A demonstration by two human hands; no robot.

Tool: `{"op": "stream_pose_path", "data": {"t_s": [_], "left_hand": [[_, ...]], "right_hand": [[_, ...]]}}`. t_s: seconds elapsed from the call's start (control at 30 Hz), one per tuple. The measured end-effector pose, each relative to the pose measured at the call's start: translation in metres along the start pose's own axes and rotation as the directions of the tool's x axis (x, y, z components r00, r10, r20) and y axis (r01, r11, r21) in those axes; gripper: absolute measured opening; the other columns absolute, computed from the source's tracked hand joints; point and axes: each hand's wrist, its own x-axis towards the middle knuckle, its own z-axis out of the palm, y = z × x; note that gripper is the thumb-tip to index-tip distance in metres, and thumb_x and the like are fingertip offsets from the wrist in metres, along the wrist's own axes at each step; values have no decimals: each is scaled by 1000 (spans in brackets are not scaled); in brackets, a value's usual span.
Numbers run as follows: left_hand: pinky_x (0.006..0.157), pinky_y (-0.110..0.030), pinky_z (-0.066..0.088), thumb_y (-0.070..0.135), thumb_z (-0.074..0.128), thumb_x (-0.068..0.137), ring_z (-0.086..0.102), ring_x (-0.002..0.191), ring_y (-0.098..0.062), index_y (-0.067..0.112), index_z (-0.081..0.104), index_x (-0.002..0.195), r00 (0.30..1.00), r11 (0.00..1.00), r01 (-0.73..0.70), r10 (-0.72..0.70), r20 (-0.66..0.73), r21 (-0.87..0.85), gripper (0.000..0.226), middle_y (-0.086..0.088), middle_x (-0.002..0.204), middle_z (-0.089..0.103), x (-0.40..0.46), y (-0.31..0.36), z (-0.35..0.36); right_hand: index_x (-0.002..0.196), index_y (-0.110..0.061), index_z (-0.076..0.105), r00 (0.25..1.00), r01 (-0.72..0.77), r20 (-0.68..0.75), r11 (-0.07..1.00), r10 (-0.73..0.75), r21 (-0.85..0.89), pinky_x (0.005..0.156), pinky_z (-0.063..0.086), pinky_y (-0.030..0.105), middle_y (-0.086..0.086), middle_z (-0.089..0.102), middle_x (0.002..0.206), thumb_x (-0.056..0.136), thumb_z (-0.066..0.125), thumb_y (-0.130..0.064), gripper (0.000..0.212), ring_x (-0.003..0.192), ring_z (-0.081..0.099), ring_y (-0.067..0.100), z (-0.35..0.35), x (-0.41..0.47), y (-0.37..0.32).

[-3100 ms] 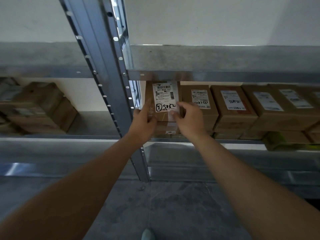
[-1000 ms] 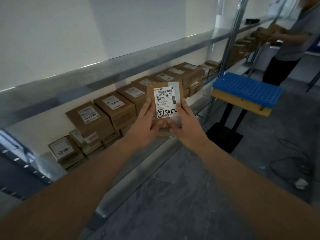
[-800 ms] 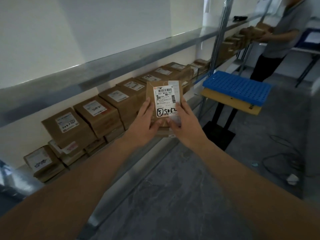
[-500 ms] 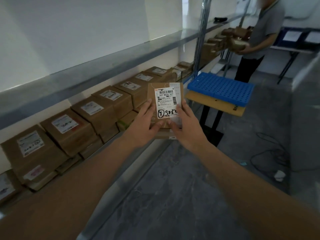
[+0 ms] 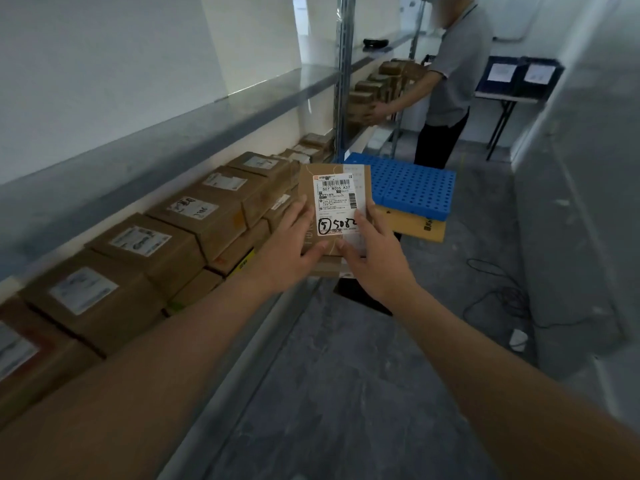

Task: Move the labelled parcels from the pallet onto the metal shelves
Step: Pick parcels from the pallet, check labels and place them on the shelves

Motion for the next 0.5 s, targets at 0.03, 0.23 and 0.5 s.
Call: {"op": "stream_pose_path", "data": {"t_s": [0.03,0.23,0.5], "left_hand": [[124,-26,9,43,57,102,2,157,-12,10,21,162,1000,1000,-10,10,11,5,78,0,172,3,13,-5,1],[117,-21,7,44,55,103,-2,157,-12,10,17,162,992,997,-82,81,95,5,78,1,172,-2,84,-30,2],[116,-21,11,43,56,103,4,156,-12,10,18,162,980,991,-123,129,154,-46,78,1,172,-1,161,-53,13]], "right_hand": [[160,-13,25,1000,-27,-1,1000,27,9,120,27,31,-1,4,170,101,56,-44,73,154,10,15,2,9,3],[160,-13,24,992,-114,-53,993,113,-32,115,15,22,0,3,170,101,57,-43,74,154,7,15,9,63,15],[160,-14,25,982,-170,-92,983,163,-69,113,13,23,0,4,170,100,57,-43,74,154,6,15,14,125,42]]}}
